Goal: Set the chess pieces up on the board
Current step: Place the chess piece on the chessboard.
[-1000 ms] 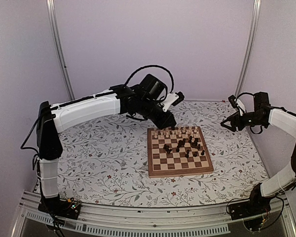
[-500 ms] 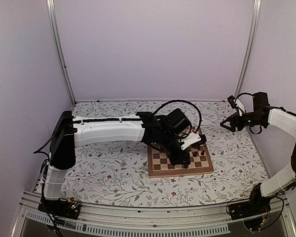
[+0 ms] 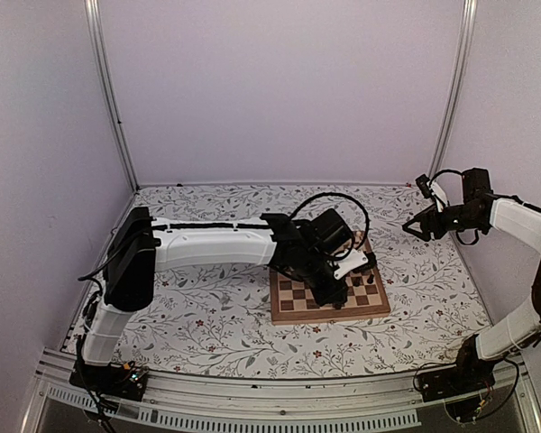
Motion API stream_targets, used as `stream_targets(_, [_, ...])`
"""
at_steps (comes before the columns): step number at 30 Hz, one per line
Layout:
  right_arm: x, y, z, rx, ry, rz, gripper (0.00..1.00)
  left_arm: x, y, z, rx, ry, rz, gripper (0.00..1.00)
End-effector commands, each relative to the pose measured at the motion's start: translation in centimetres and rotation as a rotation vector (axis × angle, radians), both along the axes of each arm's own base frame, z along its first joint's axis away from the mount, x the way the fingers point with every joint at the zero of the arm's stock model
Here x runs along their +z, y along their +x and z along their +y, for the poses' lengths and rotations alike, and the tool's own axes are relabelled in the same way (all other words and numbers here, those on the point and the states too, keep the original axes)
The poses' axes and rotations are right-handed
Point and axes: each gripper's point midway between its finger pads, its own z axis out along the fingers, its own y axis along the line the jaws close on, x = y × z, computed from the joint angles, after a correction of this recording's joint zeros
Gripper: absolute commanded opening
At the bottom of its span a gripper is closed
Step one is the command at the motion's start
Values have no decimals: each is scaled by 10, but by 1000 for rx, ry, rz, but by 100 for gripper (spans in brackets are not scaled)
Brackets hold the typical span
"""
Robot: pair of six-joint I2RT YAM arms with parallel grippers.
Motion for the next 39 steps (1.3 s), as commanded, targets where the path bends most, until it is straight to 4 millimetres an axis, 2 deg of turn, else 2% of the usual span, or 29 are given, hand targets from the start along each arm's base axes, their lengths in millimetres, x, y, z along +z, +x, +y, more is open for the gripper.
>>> stream_targets(1, [-3,0,2,12,-5,5,72,2,12,-9,25,-40,2,0])
stream_targets(9, [-5,0,2,12,-5,13,72,-5,23,-8,56,-41,3,0])
stream_targets(16, [-7,0,2,12,-5,17,72,-3,34,-8,85,-60,-1,1])
stream_targets(34, [-10,0,2,15,-3,29,72,-19,33,-3,88,-27,25,4])
stream_targets(36, [-10,0,3,16,-3,29,72,-21,33,-2,87,-24,29,7])
stream_targets(39, [-10,0,3,16,-3,30,72,-22,32,-1,87,-17,33,17])
